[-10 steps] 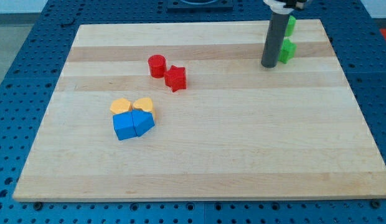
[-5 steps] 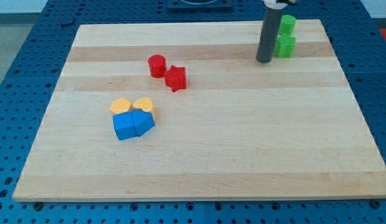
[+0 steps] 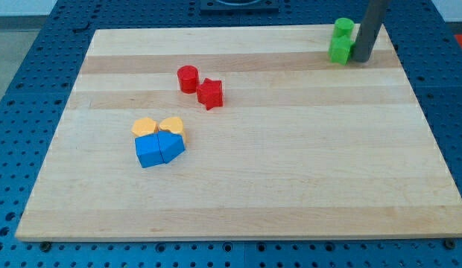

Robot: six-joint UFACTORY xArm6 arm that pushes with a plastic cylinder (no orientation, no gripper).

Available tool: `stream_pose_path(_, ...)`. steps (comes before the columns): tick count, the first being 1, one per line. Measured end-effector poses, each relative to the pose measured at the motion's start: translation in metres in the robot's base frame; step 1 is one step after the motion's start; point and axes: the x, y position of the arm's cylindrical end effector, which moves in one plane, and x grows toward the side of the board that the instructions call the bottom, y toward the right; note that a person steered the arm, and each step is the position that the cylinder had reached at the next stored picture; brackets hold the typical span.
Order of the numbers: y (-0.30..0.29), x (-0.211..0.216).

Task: Push green star closer to the green circle

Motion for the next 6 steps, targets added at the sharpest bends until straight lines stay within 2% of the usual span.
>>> stream_pose_path(2, -0.016, 0.034)
stream_pose_path(3, -0.059, 0.041)
stream_pose_path(4, -0.090, 0.036)
stream_pose_path(6, -0.073, 0.022)
